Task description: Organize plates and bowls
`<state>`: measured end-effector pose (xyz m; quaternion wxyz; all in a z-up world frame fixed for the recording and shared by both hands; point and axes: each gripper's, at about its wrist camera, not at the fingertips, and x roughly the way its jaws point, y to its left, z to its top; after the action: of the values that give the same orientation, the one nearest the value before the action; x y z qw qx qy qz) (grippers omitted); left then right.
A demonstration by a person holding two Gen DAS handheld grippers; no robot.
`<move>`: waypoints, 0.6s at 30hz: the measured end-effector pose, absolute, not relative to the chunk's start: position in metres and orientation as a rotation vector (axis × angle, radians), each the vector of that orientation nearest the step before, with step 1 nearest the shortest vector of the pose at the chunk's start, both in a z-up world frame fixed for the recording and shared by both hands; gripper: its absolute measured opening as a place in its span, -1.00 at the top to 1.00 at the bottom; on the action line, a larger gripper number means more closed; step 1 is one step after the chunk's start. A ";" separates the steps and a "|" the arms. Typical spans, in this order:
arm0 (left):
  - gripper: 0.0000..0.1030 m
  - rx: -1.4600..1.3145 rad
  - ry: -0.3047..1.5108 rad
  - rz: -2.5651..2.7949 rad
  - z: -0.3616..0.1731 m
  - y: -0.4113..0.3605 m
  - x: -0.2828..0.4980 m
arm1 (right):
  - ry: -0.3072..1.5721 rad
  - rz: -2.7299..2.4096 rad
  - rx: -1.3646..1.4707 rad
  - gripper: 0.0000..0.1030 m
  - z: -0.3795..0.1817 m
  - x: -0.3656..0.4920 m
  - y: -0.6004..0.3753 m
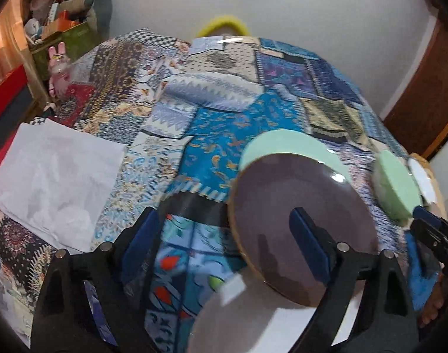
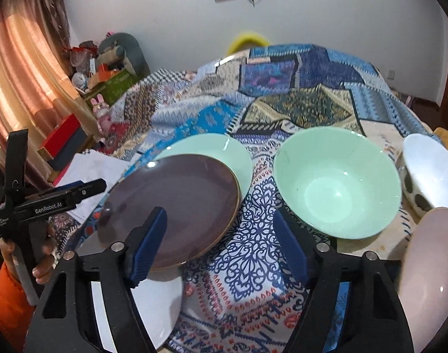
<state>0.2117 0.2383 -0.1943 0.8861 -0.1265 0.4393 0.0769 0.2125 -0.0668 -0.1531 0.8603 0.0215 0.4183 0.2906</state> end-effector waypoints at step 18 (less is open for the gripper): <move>0.17 -0.282 1.067 0.000 -0.229 0.239 0.244 | 1.058 0.662 0.027 0.25 -0.189 0.235 -0.041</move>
<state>0.2440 0.2387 -0.2293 0.8515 -0.1341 0.5070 0.0002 0.2352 -0.0414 -0.1894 0.8113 0.0126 0.4955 0.3100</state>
